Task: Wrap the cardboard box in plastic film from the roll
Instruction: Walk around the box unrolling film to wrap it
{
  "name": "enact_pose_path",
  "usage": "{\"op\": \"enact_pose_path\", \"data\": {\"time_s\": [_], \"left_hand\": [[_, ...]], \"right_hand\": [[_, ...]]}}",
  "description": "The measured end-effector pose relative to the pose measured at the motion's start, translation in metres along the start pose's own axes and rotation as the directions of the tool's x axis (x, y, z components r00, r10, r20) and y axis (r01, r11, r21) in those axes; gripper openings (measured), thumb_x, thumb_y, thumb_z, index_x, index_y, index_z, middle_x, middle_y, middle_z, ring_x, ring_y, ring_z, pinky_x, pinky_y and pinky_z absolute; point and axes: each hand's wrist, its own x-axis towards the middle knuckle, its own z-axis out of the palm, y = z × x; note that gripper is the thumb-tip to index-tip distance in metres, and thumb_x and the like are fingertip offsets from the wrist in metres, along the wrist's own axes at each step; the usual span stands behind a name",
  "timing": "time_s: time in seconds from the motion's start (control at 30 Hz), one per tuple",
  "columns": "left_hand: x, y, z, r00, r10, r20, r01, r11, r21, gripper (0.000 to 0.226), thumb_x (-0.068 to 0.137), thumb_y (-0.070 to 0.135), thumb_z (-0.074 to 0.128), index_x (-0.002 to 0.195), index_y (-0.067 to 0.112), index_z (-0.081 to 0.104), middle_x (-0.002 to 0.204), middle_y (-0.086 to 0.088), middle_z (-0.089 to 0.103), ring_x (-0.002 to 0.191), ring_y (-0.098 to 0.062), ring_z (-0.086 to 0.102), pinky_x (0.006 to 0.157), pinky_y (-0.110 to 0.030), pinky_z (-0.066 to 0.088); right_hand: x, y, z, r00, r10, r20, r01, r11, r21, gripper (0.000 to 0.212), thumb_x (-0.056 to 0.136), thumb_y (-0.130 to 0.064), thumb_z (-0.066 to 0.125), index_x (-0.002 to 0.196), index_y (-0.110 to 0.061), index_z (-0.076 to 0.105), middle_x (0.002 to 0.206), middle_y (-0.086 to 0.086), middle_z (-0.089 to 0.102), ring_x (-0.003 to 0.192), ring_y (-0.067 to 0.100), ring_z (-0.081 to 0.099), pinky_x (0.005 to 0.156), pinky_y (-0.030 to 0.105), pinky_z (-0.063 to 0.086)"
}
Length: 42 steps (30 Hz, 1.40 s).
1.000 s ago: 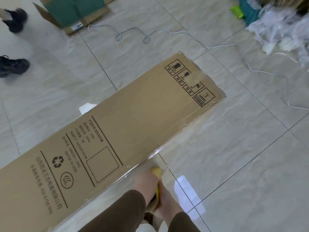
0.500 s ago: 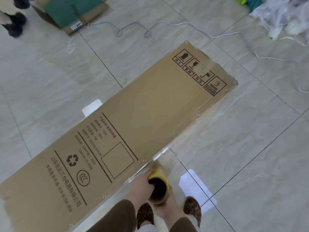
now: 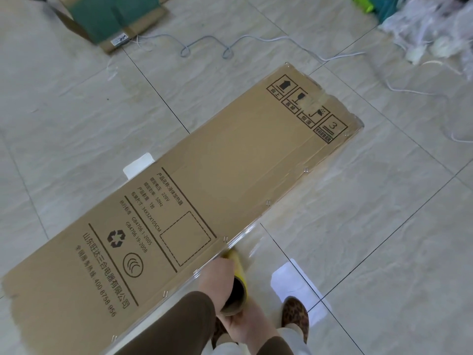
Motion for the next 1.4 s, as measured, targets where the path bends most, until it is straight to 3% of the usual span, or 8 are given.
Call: {"op": "enact_pose_path", "data": {"time_s": [0.1, 0.5, 0.6, 0.7, 0.8, 0.87, 1.03, 1.4], "left_hand": [[0.001, -0.003, -0.001, 0.998, 0.044, 0.033, -0.046, 0.998, 0.051, 0.041, 0.093, 0.004, 0.052, 0.130, 0.020, 0.057, 0.125, -0.005, 0.063, 0.111, -0.025, 0.062, 0.084, -0.033, 0.050], [-0.006, -0.005, 0.018, 0.991, -0.017, -0.131, -0.008, 0.981, -0.192, 0.051, 0.089, 0.006, 0.050, 0.132, 0.033, 0.054, 0.126, 0.004, 0.062, 0.112, -0.020, 0.062, 0.088, -0.029, 0.051], [-0.008, -0.002, 0.016, 0.991, -0.044, -0.125, 0.008, 0.963, -0.270, 0.057, 0.087, 0.006, 0.048, 0.133, 0.038, 0.053, 0.124, 0.004, 0.062, 0.110, -0.021, 0.062, 0.085, -0.030, 0.050], [-0.008, -0.001, 0.015, 0.989, -0.077, -0.127, 0.028, 0.936, -0.350, 0.057, 0.083, 0.004, 0.041, 0.119, 0.045, 0.058, 0.120, 0.003, 0.064, 0.099, -0.021, 0.061, 0.080, -0.029, 0.049], [-0.007, -0.001, 0.014, 0.987, -0.049, -0.150, -0.002, 0.947, -0.322, 0.041, 0.083, 0.013, 0.041, 0.110, 0.033, 0.064, 0.103, 0.005, 0.067, 0.087, -0.019, 0.060, 0.075, -0.028, 0.049], [-0.005, -0.001, 0.011, 0.991, 0.003, -0.134, -0.038, 0.966, -0.256, 0.037, 0.086, 0.015, 0.044, 0.116, 0.027, 0.062, 0.091, 0.006, 0.064, 0.081, -0.019, 0.062, 0.070, -0.029, 0.048], [0.001, -0.010, 0.005, 0.998, 0.017, -0.063, -0.025, 0.992, -0.124, 0.036, 0.092, 0.014, 0.046, 0.125, 0.024, 0.057, 0.111, -0.001, 0.068, 0.101, -0.024, 0.066, 0.083, -0.034, 0.054], [-0.001, 0.008, 0.011, 0.987, -0.029, -0.156, -0.010, 0.969, -0.245, 0.031, 0.092, 0.012, 0.041, 0.112, 0.019, 0.063, 0.105, -0.001, 0.067, 0.096, -0.023, 0.063, 0.075, -0.030, 0.047]], "right_hand": [[0.004, 0.004, 0.004, 1.000, -0.011, -0.012, 0.011, 1.000, 0.028, 0.045, 0.112, -0.026, 0.037, 0.144, 0.003, 0.051, 0.124, 0.033, 0.067, 0.128, 0.052, 0.055, 0.103, 0.060, 0.050], [0.005, -0.021, 0.003, 0.993, -0.093, -0.079, 0.067, 0.955, -0.288, 0.059, 0.107, -0.054, 0.044, 0.148, -0.012, 0.048, 0.139, 0.025, 0.060, 0.127, 0.045, 0.059, 0.106, 0.058, 0.051], [0.002, -0.030, 0.000, 0.758, -0.619, -0.206, 0.278, 0.592, -0.756, 0.051, 0.108, -0.033, 0.045, 0.156, -0.021, 0.036, 0.156, 0.008, 0.044, 0.137, 0.033, 0.049, 0.104, 0.046, 0.045], [-0.019, -0.039, -0.005, 0.387, -0.896, 0.219, 0.419, -0.041, -0.907, 0.029, 0.100, -0.026, 0.046, 0.126, -0.037, 0.049, 0.132, -0.019, 0.046, 0.127, 0.018, 0.049, 0.084, 0.039, 0.052], [-0.031, -0.052, -0.003, 0.273, -0.662, 0.698, 0.393, -0.585, -0.709, 0.035, 0.101, -0.050, 0.040, 0.124, -0.032, 0.060, 0.132, -0.017, 0.052, 0.129, 0.011, 0.046, 0.106, 0.036, 0.046], [-0.035, -0.066, 0.008, 0.418, -0.388, 0.821, 0.321, -0.782, -0.534, 0.066, 0.095, -0.072, 0.036, 0.140, -0.027, 0.056, 0.146, -0.011, 0.050, 0.144, 0.012, 0.037, 0.127, 0.039, 0.020], [-0.039, -0.096, 0.019, 0.726, -0.052, 0.685, 0.231, -0.921, -0.315, 0.095, 0.073, -0.088, 0.047, 0.150, -0.033, 0.043, 0.150, -0.008, 0.051, 0.148, 0.012, 0.032, 0.130, 0.047, -0.005], [-0.020, -0.096, 0.001, 0.468, -0.090, 0.879, 0.043, -0.991, -0.125, 0.036, 0.093, -0.044, 0.045, 0.102, -0.018, 0.068, 0.091, 0.001, 0.066, 0.086, 0.024, 0.064, 0.098, 0.037, 0.056]]}}
